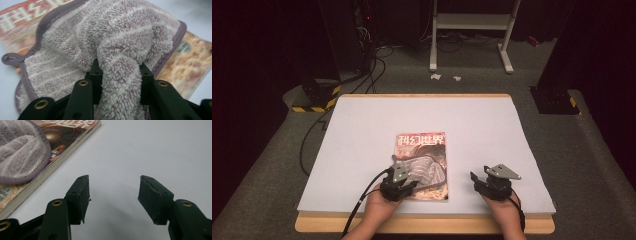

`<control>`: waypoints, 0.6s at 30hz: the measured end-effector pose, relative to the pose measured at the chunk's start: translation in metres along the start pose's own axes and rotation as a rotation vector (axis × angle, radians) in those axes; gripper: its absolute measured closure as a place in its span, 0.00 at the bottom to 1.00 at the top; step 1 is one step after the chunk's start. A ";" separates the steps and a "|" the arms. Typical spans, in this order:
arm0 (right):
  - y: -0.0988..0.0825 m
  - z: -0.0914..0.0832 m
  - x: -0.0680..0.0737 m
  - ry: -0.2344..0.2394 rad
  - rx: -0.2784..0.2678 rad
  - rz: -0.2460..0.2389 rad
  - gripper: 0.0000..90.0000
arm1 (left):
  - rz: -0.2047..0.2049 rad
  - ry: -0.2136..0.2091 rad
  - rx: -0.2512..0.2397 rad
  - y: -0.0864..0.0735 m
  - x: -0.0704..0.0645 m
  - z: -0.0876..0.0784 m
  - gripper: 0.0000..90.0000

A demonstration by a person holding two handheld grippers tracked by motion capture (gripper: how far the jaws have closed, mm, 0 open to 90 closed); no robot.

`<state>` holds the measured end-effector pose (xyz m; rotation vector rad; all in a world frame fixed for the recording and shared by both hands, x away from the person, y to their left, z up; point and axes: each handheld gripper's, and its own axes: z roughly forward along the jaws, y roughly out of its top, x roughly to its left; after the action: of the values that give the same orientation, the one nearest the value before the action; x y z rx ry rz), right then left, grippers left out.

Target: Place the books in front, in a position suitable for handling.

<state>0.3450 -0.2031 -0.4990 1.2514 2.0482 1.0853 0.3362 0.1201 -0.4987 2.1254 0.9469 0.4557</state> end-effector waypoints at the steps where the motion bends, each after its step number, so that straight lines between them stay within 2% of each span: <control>1: 0.000 0.000 0.000 0.001 -0.001 -0.002 0.47 | 0.001 -0.011 -0.001 0.003 -0.004 0.003 0.74; 8: 0.000 -0.001 -0.004 -0.003 -0.004 0.018 0.47 | 0.025 -0.086 0.009 0.026 -0.023 0.027 0.73; 12: 0.000 0.000 -0.005 -0.004 -0.001 0.026 0.47 | 0.042 -0.091 0.012 0.031 -0.025 0.031 0.73; 18: -0.001 0.001 -0.005 -0.004 0.005 0.023 0.47 | 0.030 -0.072 -0.001 0.019 -0.015 0.021 0.73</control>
<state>0.3472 -0.2072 -0.5005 1.2815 2.0395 1.0884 0.3468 0.0902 -0.4984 2.1431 0.8752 0.3915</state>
